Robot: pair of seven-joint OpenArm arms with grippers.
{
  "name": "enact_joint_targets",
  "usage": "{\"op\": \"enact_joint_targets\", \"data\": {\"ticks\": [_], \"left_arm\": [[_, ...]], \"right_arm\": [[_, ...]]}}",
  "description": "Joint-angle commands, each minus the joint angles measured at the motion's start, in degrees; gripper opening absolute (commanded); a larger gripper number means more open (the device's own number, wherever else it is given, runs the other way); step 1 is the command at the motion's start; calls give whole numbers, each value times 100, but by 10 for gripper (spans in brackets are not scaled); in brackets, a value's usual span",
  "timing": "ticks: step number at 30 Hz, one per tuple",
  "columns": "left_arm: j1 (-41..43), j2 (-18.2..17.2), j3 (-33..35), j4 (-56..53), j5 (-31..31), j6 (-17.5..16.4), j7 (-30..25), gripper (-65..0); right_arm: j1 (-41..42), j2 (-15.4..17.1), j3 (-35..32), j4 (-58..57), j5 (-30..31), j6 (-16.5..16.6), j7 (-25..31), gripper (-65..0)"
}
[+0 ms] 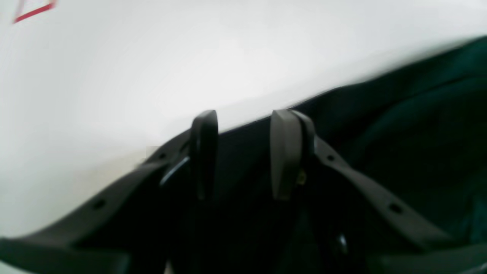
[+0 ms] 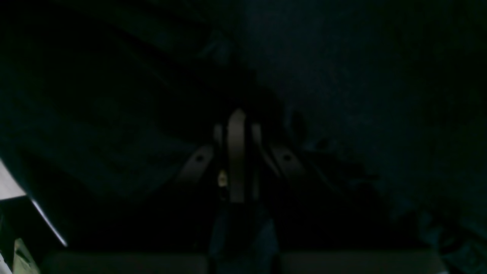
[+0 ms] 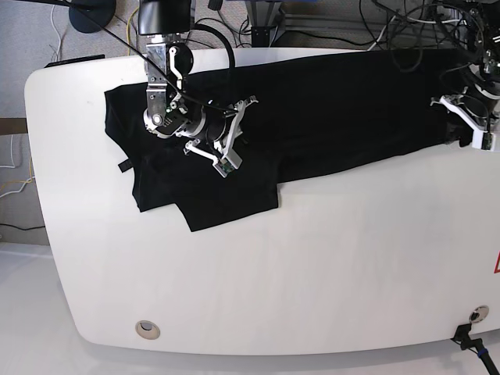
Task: Fold the T-shirt properly
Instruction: 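Pull the shirt edges with both grippers to flatten the folded shirt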
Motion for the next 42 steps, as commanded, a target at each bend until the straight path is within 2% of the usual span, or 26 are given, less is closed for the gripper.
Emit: {"op": "enact_joint_targets", "data": {"ticks": [1,5,12,15,19,21,24,28,33,39,42], "left_arm": [[30,-123,132,-257,296,16,0,-432],[30,-123,281,-943,463,16,-8,-432],[-181,-167,263,-1444,472,16,-26,-432],[-392,-167,281,-1479,683,16,-26,-432],[-858,-158,457,-1725,1070,16,-26,-432],[-1069,-158,606,-1831,1105,16,-26,-432],[-1271,-158,633,-1848,1122,16,-17,-432],[-1280,-167,641,-1796,1122,16,-17,-432],[-1253,-167,641,-1822,1122,16,-17,-432],[-1245,-167,633,-1805,1122,16,-17,-432],[-1262,-167,633,-1813,1122,16,-17,-432]], "right_arm": [[149,-5,10,191,-25,2,67,-650],[246,-5,10,191,-25,-7,67,-650],[264,-5,10,622,19,-376,67,-650],[686,4,212,640,-16,-613,154,-640],[1327,66,722,-37,-25,-956,638,-407],[1758,294,881,-732,-25,-991,858,-342],[2321,628,933,-1848,19,-991,1130,-336],[2628,936,933,-2877,19,-991,1781,-332],[2769,1147,986,-3615,28,-991,2247,-332],[2637,1085,1065,-3791,28,-965,2343,-336],[2593,804,1056,-3791,28,-956,2343,-336]]}}
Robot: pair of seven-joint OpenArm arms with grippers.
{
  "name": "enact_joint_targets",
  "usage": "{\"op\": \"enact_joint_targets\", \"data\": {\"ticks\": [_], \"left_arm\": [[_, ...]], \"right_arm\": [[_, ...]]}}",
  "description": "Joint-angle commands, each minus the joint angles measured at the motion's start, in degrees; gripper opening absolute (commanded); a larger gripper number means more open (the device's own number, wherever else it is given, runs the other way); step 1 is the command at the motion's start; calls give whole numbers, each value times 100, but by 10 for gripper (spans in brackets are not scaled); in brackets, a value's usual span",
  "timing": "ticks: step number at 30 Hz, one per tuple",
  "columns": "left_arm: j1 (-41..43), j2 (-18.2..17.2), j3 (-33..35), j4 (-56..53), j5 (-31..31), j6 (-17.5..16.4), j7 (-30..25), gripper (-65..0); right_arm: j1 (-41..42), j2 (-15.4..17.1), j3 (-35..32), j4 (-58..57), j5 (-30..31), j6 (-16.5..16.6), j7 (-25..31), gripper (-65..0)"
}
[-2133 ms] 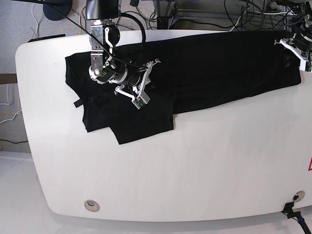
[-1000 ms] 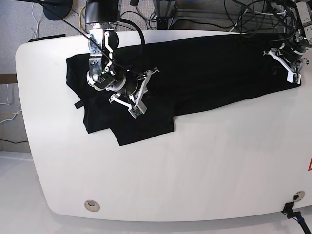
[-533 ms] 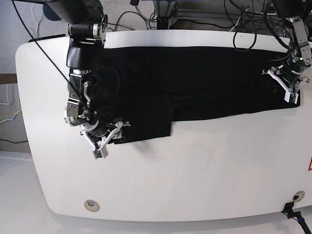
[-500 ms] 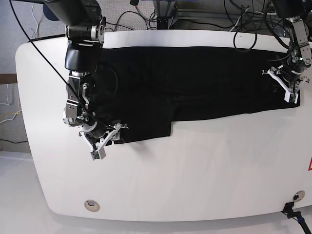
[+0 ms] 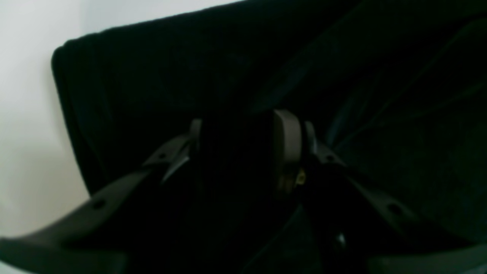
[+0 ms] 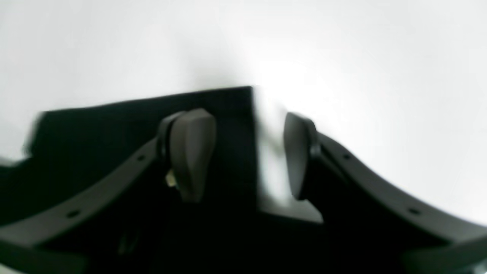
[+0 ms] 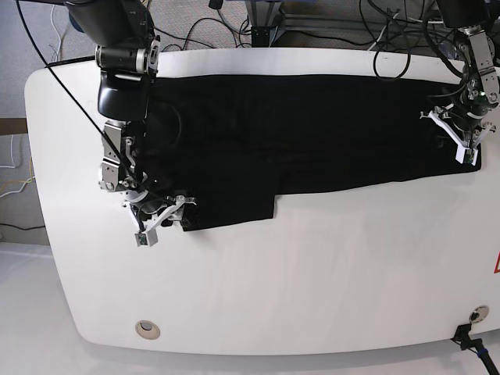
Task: Fold the T-shirt properly
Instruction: 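Pull the shirt edges with both grippers to flatten the folded shirt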
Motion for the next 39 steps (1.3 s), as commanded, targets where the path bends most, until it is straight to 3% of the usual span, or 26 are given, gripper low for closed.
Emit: {"op": "enact_joint_targets", "data": {"ticks": [1,8,10,12,13,18,22,30,34,39], "left_arm": [[8,-82,-17,49,73,-25,127,-432],[8,-82,-17,49,73,-25,127,-432],[8,-82,-17,31,73,-25,127,-432],[8,-82,-17,31,73,-25,127,-432],[8,-82,-17,23,73,-25,127,-432],[8,-82,-17,23,73,-25,127,-432],[8,-82,-17,23,73,-25,127,-432],[-10,-82,45,14,73,-25,127,-432],[-10,-82,291,14,73,-25,127,-432],[-19,-73,291,14,73,-25,127,-432]], "right_arm": [[58,-149,-23,30,-27,56,-214,-336],[23,-325,-32,30,-27,56,-214,-351],[23,-325,-32,30,-27,56,-179,-446],[31,-299,-32,38,-27,56,-179,-627],[49,-299,-32,47,-27,29,-179,-650],[5,-299,-32,715,-27,73,-390,-650],[-320,-369,-32,2236,-10,73,-1409,-650],[-1322,-870,-41,5041,8,73,-3247,-650],[-1973,-1011,-41,5753,579,73,-3809,-650],[-2641,-1011,-41,5928,1256,73,-4117,-650]]}}
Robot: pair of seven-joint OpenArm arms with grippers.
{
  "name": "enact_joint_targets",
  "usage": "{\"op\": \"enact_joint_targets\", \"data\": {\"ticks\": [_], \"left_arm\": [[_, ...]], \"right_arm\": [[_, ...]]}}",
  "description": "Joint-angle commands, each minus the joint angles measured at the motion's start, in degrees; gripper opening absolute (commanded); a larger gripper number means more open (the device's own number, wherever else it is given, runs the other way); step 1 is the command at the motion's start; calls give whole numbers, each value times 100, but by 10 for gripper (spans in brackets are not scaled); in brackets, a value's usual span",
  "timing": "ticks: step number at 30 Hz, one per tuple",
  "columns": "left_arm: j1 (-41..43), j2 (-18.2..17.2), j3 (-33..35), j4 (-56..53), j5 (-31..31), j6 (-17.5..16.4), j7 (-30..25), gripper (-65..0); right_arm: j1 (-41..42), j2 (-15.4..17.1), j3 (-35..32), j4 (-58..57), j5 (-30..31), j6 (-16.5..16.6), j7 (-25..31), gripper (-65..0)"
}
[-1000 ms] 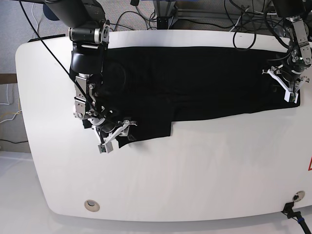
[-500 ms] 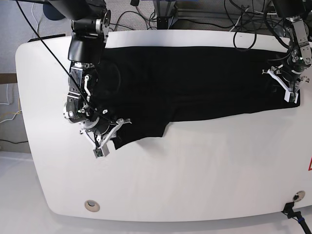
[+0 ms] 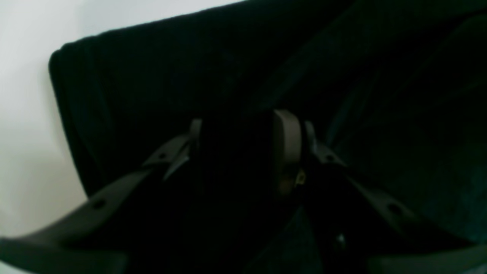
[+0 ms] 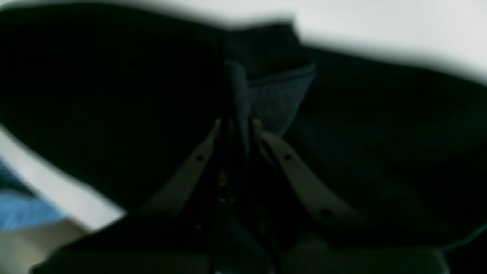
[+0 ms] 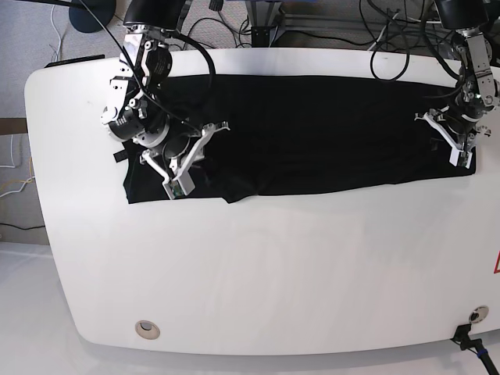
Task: Fold the T-shirt properly
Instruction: 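Pull the shirt edges with both grippers to flatten the folded shirt, then fold the sleeve end inward with the right gripper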
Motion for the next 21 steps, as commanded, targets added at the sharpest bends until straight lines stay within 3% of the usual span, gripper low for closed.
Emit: {"op": "enact_joint_targets", "data": {"ticks": [1,10,14,16,21], "left_arm": [[5,-55,9,18,97,-52,228,-432],[-232,-64,167,-290,106,-43,219,-432],[-259,-55,167,-351,352,-43,219,-432],[-259,-55,167,-351,361,-43,219,-432],[-259,-55,167,-351,361,-43,219,-432]], "right_arm": [[-43,69,3,132,385,10,9,-650],[-588,456,-6,132,1203,-25,-659,-636],[-685,869,-410,114,1203,1,-703,-416],[-694,1080,-780,123,1203,1,-703,-343],[-632,1274,-1122,150,1203,10,-668,-319]]}}
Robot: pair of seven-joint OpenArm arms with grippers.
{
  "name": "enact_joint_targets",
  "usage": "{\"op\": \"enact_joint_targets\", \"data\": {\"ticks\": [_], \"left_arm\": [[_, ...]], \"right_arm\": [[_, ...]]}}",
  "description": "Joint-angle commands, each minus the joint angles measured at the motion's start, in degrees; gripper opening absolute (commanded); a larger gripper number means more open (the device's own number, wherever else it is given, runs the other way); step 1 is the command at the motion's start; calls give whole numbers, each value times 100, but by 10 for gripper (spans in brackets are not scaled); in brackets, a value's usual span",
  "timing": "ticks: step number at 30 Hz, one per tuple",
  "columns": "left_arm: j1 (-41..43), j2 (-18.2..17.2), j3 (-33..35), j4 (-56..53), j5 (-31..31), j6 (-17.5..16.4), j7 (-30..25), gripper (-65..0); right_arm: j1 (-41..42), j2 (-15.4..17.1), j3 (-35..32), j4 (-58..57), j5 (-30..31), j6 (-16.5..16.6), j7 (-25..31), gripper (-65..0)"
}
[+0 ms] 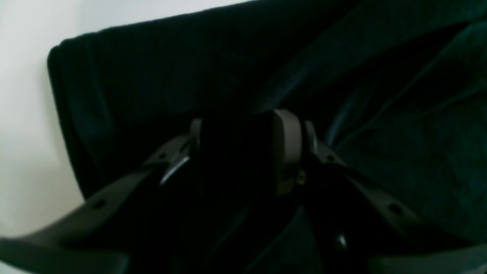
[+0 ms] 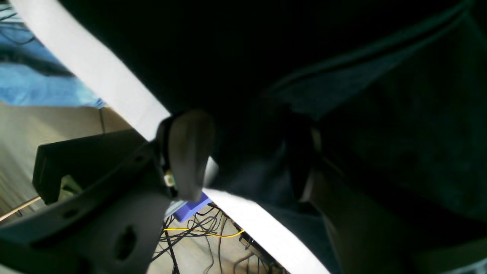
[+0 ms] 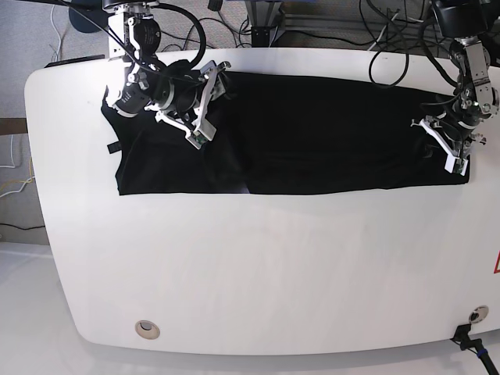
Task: Fold the T-shirt properly
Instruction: 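Fold the sleeve end inward with the right gripper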
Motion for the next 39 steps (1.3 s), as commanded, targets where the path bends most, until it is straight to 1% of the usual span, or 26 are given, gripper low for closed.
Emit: {"op": "enact_joint_targets", "data": {"ticks": [1,5,8,11,13,17,19,22,26,28,30,31,33,37,39], "left_arm": [[41,-60,10,-34,289,23,350,-432],[41,-60,10,-25,289,23,350,-432],[41,-60,10,-25,289,23,350,-432],[41,-60,10,-25,289,23,350,-432],[41,-60,10,-25,289,23,350,-432],[41,-60,10,1,289,23,350,-432],[41,-60,10,-17,289,23,350,-432],[50,-60,10,-17,289,23,350,-432],[50,-60,10,-8,289,23,350,-432],[50,-60,10,-8,289,23,350,-432],[50,-60,10,-8,289,23,350,-432],[50,-60,10,-8,289,23,350,-432],[50,-60,10,1,289,23,350,-432],[50,-60,10,-17,289,23,350,-432],[50,-60,10,-17,289,23,350,-432]], "right_arm": [[127,74,69,187,53,10,174,-319],[373,65,579,178,18,10,570,-319],[742,65,1097,117,9,-8,614,-319],[1138,65,1537,-314,-44,-34,658,-319],[1331,65,1634,-543,-246,-8,807,-319],[1401,65,1590,-894,-809,1,1537,-319],[1498,65,1361,-1096,-1125,1,1862,-319],[1454,39,957,-1316,-1732,-43,2495,-319],[1234,-260,728,-1404,-2672,-43,3084,-319],[1146,-471,728,-1404,-3094,1,3216,-319],[1085,-585,728,-1404,-3323,1,3216,-319],[1023,-594,719,-1395,-3367,1,3216,-319],[962,-594,500,-1387,-3305,10,3225,-319],[672,-585,86,-1105,-3068,10,3198,-319],[487,-585,-256,-842,-2866,1,3198,-319]]}}
